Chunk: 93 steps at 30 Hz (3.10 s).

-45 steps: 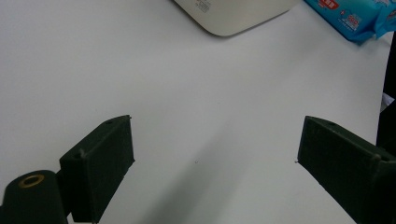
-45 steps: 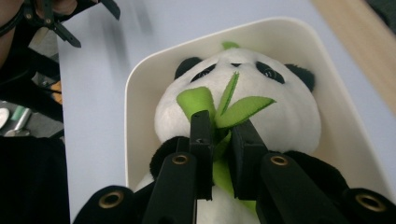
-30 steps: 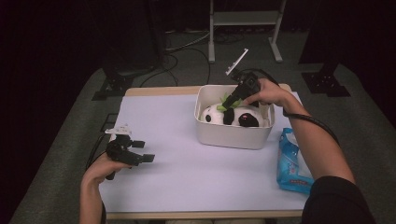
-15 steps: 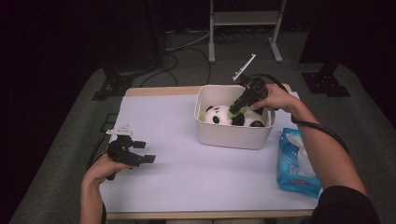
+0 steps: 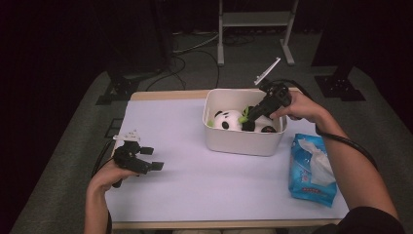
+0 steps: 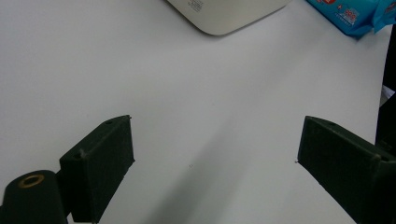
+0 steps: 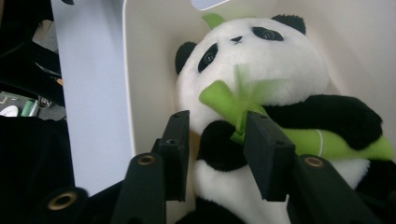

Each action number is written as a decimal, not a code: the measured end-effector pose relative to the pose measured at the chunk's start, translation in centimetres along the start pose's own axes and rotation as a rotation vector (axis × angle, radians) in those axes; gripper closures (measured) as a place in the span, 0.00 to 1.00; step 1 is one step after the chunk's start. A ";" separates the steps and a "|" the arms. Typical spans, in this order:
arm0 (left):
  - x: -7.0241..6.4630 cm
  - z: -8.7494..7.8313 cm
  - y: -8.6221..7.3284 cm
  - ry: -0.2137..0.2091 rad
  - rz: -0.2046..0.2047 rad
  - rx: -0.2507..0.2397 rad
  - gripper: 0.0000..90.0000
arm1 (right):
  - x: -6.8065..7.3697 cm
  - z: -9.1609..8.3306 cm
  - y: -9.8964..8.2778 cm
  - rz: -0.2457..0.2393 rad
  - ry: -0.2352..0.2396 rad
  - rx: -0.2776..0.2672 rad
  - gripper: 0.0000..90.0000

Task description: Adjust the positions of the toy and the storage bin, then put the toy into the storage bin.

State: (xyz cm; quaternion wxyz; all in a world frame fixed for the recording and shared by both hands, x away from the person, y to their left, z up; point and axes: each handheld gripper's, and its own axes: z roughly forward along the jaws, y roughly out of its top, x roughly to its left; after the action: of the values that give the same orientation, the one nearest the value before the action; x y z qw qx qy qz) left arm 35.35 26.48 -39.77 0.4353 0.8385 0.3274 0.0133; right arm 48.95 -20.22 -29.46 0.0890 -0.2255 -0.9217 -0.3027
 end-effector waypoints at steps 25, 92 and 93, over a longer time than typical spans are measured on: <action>0.5 0.5 -0.1 -0.010 -0.004 0.009 0.11 | 1.2 -3.8 -2.9 0.020 -0.032 -0.124 0.50; -0.6 0.7 0.6 -0.012 0.036 0.010 0.11 | 3.7 -4.2 -15.4 0.181 -0.048 -0.208 0.49; -0.6 0.7 0.6 -0.012 0.035 0.010 0.11 | 3.8 -4.1 -15.7 0.186 -0.046 -0.212 0.49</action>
State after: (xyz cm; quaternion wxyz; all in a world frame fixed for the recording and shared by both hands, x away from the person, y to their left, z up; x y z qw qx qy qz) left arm 35.41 25.40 -39.57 0.4326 0.8464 0.3102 0.0142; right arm 38.33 -32.52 -33.18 0.0712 -0.3248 -0.8616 -0.3836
